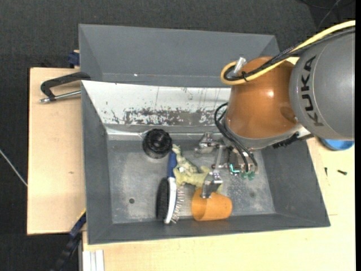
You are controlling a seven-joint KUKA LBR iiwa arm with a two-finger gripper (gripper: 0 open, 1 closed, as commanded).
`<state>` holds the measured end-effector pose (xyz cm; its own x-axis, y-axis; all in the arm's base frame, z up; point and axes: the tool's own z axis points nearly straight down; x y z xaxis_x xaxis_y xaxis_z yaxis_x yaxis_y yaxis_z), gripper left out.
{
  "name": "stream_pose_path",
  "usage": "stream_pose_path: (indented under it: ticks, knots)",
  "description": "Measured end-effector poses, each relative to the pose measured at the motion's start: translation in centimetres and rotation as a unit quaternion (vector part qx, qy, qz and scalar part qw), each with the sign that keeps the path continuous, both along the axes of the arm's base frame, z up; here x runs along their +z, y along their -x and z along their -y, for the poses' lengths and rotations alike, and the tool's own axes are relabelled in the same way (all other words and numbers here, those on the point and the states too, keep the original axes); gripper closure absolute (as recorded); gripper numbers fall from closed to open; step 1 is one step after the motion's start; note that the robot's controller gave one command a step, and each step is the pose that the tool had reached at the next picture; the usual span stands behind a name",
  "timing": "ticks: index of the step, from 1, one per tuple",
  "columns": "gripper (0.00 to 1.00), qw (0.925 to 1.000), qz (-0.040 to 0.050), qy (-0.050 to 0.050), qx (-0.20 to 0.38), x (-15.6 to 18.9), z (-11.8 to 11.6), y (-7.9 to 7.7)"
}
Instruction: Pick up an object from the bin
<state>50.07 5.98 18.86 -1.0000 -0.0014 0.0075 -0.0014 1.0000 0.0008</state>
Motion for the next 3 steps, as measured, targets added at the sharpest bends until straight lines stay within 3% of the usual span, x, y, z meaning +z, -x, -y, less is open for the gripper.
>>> stream_pose_path:
  ticks: [1, 2, 3]
  knots:
    - [0.00, 0.9923, 0.0190, -0.002, 0.123, -11.0, 2.0, -3.8]
    - [1.00, 0.9925, 0.0175, 0.000, 0.121, -11.2, 2.2, -3.6]
    - [1.00, 0.9899, 0.0110, 0.000, 0.141, 3.0, 1.8, -3.7]
